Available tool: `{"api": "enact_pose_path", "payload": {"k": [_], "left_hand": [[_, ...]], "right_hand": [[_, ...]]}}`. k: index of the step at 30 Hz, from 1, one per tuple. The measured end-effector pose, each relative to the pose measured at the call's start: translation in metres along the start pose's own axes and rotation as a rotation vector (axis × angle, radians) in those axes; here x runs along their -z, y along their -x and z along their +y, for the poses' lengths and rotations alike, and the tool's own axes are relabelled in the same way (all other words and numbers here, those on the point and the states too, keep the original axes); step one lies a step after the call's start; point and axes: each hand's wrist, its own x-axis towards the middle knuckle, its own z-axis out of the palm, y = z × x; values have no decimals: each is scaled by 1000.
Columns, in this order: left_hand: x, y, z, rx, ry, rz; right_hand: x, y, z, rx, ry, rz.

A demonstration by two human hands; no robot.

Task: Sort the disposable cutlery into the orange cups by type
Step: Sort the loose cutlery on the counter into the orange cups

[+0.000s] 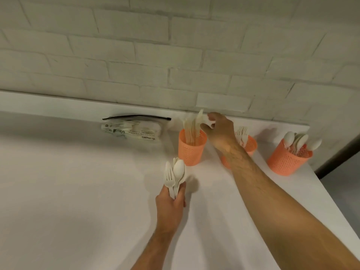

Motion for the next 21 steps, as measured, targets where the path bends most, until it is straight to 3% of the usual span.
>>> {"api": "enact_pose_path", "payload": {"k": [2,3,6,8,15,21], "left_hand": [[0,0,0,2,2,-13],[-1,0,-1,12,11,-19],[-3,-1,-3,48,35,-34],[-3,-1,-3,37,22,-34],[-4,1,2,2,28,-67],[-5,2,2,-51,7,-78]], "right_hand": [[8,10,-5,62,11,18],[14,18,-10,127,-29,-56],[28,45,-24,249,-79,-566],[31,56,-28,261,8,-765],[39,57,-23,262,101,-723],[40,53,-19,177,-68,-708]]}}
